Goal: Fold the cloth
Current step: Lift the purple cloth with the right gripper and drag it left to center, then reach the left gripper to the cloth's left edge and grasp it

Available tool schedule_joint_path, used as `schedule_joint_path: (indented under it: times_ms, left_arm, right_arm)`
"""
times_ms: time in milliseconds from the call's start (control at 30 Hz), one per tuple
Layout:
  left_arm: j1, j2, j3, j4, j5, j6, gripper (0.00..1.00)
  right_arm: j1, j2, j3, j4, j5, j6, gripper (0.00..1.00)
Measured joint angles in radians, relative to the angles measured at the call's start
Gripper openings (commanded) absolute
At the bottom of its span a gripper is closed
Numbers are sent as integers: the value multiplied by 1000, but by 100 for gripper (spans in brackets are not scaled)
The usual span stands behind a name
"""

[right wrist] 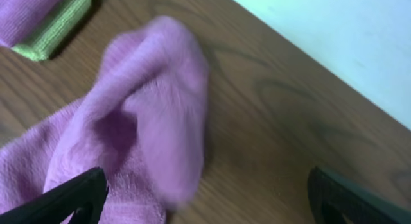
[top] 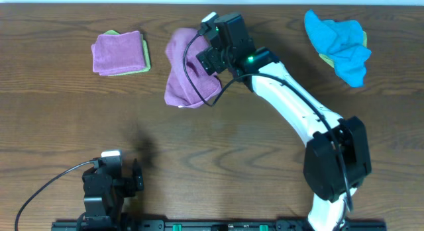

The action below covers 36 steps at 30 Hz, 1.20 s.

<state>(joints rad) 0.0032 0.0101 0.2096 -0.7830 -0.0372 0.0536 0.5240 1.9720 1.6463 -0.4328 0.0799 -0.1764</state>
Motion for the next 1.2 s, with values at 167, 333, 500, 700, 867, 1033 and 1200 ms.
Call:
schedule_joint_path:
  times_ms: [167,333,500,700,867,1033,1200]
  left_arm:
    - [0,0,-13,30,97,0,95]
    - [0,0,-20,91,216,0,96]
    - [0,0,-21,161,248,-107,96]
    - [0,43,-17,216,248,-287,96]
    - [0,218,80,251,249,-404,96]
    - [0,542,322,256,288,-445,96]
    - [0,856,533,264,385,-450,95]
  right_arm:
    - [0,-82,48,-169,3,97,99]
    - [-63,-85,37,-272,-113,208,99]
    - [-157,-51,-50,-188,-299,306,95]
    - [-212,31,-114,-112,-485,390,92]
    - [-210,91,-118,-68,-575,452,88]
    - [-210,113,-119,-33,-605,504,81]
    - [-210,146,-119,-7,-613,550,71]
